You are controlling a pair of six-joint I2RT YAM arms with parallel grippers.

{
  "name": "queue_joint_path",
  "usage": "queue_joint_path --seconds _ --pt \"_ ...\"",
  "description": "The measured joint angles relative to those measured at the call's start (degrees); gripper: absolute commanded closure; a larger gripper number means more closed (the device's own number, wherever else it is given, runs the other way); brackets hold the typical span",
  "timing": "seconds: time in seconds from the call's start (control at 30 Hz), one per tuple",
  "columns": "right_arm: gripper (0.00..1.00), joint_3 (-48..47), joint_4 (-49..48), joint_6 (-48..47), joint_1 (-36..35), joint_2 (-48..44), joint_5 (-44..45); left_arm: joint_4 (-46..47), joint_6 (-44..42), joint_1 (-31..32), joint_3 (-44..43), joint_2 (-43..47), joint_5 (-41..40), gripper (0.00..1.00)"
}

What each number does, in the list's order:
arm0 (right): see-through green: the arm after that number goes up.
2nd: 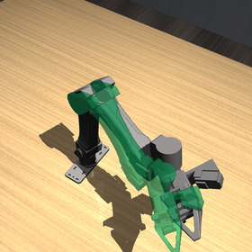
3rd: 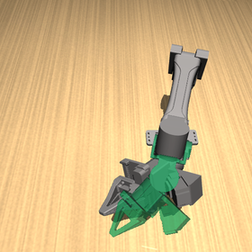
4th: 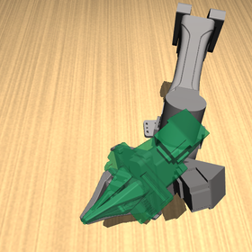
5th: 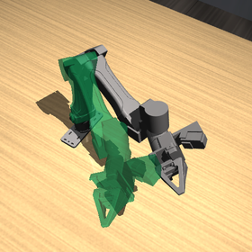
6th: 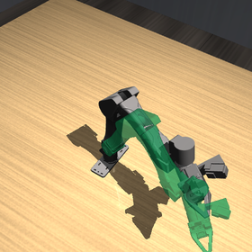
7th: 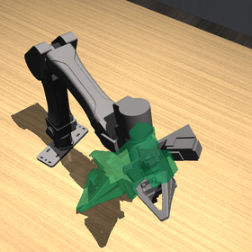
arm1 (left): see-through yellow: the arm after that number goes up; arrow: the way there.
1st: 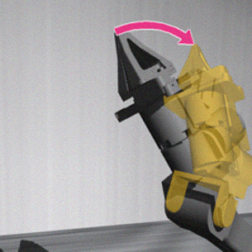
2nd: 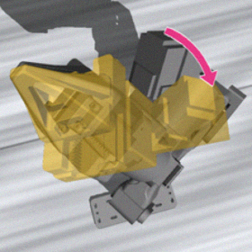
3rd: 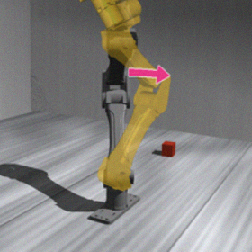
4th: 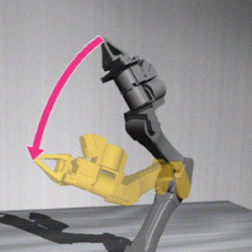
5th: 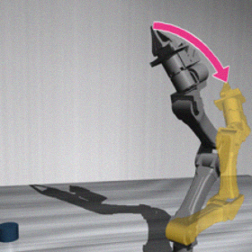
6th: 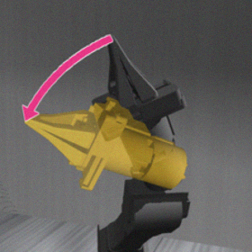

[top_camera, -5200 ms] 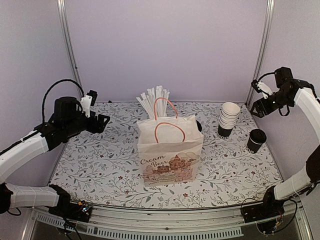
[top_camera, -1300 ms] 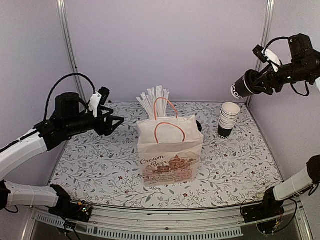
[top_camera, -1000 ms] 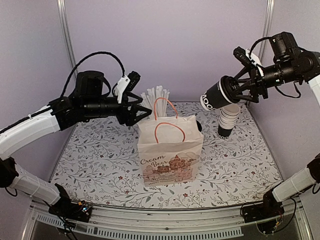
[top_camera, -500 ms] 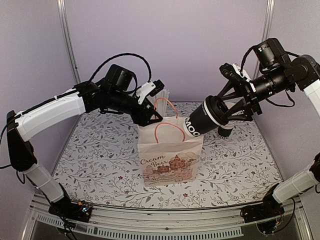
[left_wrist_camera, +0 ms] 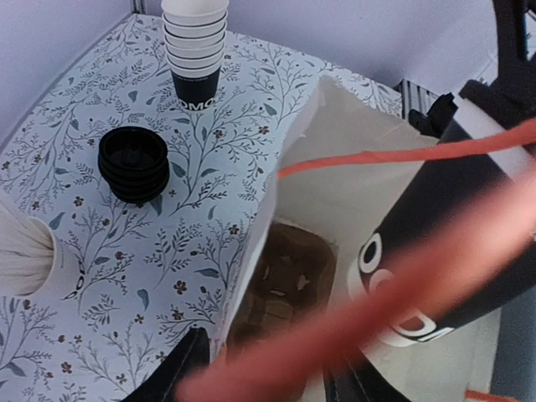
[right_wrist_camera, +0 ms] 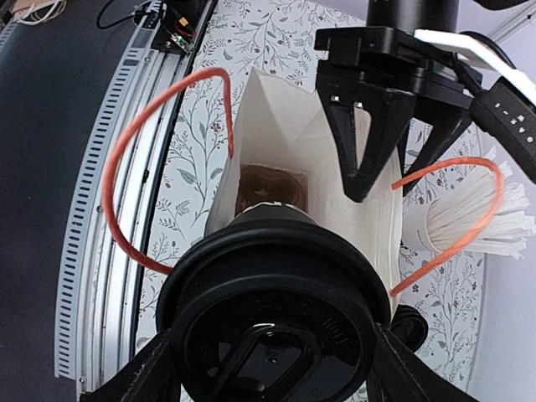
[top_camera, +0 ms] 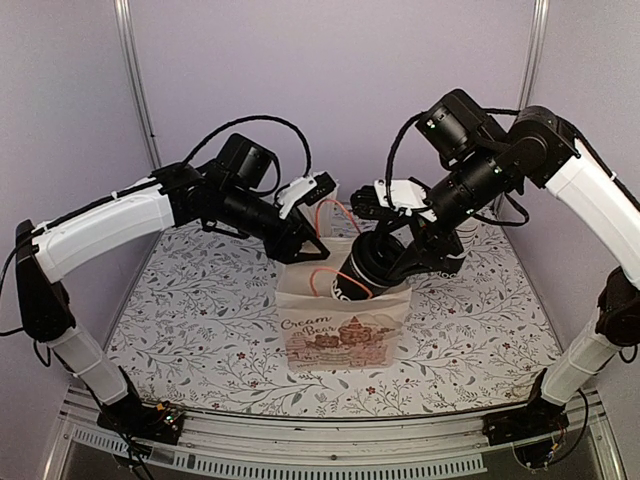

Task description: Pack the takeout coffee

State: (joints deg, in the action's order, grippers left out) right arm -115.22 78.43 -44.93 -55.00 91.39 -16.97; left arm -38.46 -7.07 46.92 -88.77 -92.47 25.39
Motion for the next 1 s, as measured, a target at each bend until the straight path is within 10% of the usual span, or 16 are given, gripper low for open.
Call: queue_joint_path --seconds 0.57,1.0 --pt "0.62 12.63 -0.22 0.37 -17.07 -1.11 22.27 8.57 11.93 7.61 7.87 10.62 10.19 0.32" --pt "0.62 23.85 0.00 -0.50 -22.75 -8.22 33.38 23.32 14.64 4.11 17.75 17.35 1.44 0.28"
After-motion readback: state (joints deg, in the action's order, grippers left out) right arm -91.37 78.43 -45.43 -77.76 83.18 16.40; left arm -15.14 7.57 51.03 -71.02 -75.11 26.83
